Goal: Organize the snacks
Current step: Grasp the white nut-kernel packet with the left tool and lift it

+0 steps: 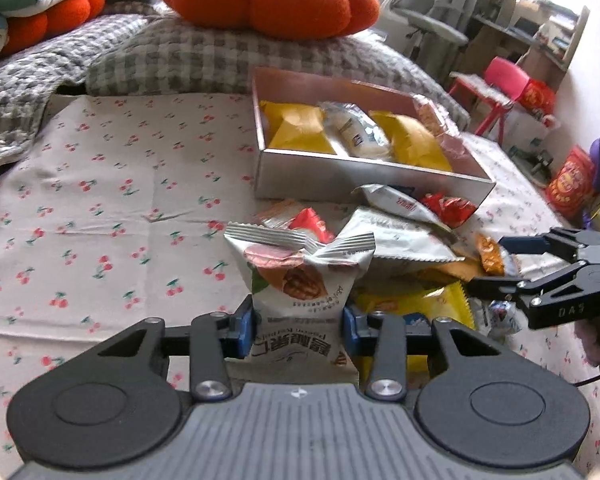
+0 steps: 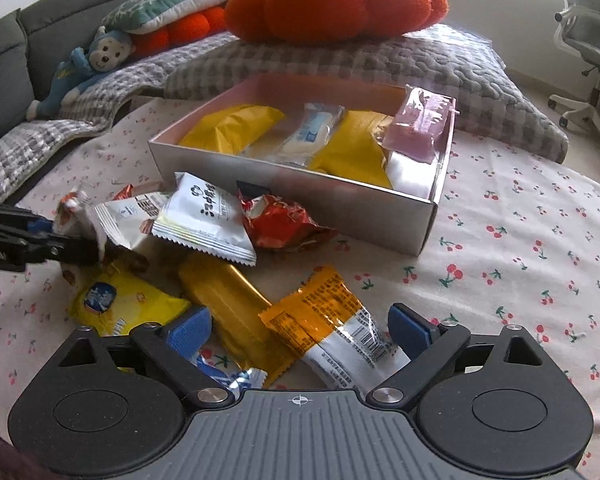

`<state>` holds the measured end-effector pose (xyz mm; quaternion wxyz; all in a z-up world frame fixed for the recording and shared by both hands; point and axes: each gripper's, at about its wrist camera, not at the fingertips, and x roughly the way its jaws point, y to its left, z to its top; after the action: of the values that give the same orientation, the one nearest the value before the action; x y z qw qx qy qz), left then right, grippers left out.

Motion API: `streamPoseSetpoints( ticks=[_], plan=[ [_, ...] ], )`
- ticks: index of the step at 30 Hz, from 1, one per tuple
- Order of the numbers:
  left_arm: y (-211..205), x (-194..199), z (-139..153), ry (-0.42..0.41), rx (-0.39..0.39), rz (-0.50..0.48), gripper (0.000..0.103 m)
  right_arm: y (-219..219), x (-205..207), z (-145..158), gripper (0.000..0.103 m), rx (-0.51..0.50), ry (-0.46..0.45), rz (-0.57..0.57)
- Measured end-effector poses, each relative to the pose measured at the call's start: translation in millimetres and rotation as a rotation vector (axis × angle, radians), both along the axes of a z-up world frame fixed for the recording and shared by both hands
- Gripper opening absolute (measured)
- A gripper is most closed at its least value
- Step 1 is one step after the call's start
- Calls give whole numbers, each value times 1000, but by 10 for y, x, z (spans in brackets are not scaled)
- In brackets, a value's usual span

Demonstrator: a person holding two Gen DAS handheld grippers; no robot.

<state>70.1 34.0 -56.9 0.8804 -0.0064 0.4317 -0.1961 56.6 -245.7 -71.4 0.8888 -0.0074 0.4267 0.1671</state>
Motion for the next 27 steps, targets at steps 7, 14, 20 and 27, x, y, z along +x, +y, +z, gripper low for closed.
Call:
streamPoseSetpoints(
  ticks=[7, 14, 20, 27],
  plan=[
    [112, 1, 65, 87, 65, 32, 38, -17, -22, 53, 93, -38, -4, -37],
    [114, -21, 41, 52, 59, 38, 55, -67, -20, 68, 92, -49, 9, -55],
    [131, -182, -15, -19, 56, 41, 80, -167, -57, 120, 91, -55, 11, -50],
    [103, -246, -94, -33, 41, 57, 83, -276, -111, 77, 91, -138, 52, 2]
  ],
)
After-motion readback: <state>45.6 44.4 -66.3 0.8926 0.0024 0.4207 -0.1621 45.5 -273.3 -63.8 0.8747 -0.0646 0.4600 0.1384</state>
